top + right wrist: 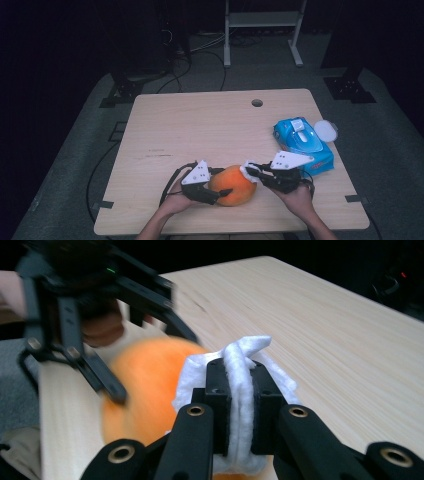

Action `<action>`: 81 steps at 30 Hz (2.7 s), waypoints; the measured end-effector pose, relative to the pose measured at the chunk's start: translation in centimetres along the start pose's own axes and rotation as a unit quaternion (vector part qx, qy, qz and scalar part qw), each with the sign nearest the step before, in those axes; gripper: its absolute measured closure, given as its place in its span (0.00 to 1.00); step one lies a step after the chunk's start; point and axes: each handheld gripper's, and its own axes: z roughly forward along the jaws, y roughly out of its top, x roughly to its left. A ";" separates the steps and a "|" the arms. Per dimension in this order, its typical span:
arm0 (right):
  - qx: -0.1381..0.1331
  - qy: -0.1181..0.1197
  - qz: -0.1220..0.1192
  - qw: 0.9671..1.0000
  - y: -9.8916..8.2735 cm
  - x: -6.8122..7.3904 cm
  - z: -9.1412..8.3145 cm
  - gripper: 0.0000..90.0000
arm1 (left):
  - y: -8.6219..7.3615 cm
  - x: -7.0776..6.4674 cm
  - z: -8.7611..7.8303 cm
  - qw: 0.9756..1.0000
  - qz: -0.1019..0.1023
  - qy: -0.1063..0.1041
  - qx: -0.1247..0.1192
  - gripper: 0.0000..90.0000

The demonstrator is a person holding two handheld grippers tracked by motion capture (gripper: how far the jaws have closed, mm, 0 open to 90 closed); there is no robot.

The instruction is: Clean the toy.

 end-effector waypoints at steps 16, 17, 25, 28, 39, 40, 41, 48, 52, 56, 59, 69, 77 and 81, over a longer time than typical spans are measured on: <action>0.008 0.009 0.021 1.000 -1.5 -1.0 0.3 0.90 | -0.7 0.5 -0.2 1.000 -0.026 0.005 -0.003 0.35; 0.008 0.008 0.030 0.999 -1.6 -1.2 0.3 0.90 | -0.6 0.5 -0.1 1.000 -0.028 0.005 -0.004 0.35; -0.005 0.026 0.024 0.999 -1.1 -0.4 0.6 0.90 | -0.6 1.1 -0.1 0.997 -0.073 0.016 -0.010 0.32; 0.003 0.027 0.045 0.999 -1.5 -1.0 0.7 0.90 | -0.4 0.8 0.2 0.997 -0.068 0.021 -0.010 0.33; -0.003 0.017 0.033 0.999 -0.5 -0.6 0.5 0.90 | 1.0 -1.8 1.3 1.000 0.011 -0.003 -0.005 0.23; -0.001 0.018 0.031 0.999 -0.7 -0.8 0.3 0.90 | 0.9 -1.6 1.2 1.000 0.003 -0.008 -0.013 0.21; 0.002 0.016 0.029 0.999 -0.8 -0.8 0.1 0.90 | 0.8 -1.3 1.0 1.000 -0.009 -0.013 -0.016 0.19; -0.004 0.024 0.025 0.999 -0.2 0.1 0.3 0.90 | 0.8 -1.2 1.5 1.000 -0.021 -0.002 -0.008 0.28; -0.022 0.026 0.002 0.999 1.1 1.0 0.2 0.90 | 1.7 -2.1 1.3 0.999 0.023 0.025 -0.035 0.42; -0.005 0.014 0.010 1.000 0.1 -0.1 0.3 0.90 | 1.3 -2.1 1.2 0.999 0.040 0.018 -0.021 0.42; 0.004 0.006 0.037 0.999 -0.8 -1.4 0.0 0.90 | 1.1 -2.2 1.2 0.999 0.042 0.012 -0.021 0.39; 0.013 -0.002 0.040 0.999 -1.1 -1.7 -0.2 0.90 | 0.8 -1.2 1.5 1.000 -0.016 -0.009 0.001 0.20; -0.020 0.043 0.010 0.999 1.2 1.1 0.2 0.90 | 2.1 -2.7 1.4 0.998 0.052 0.025 -0.019 0.43; -0.001 0.031 0.008 0.999 0.3 0.4 0.5 0.90 | 1.7 -2.0 1.3 1.000 0.016 0.019 -0.017 0.22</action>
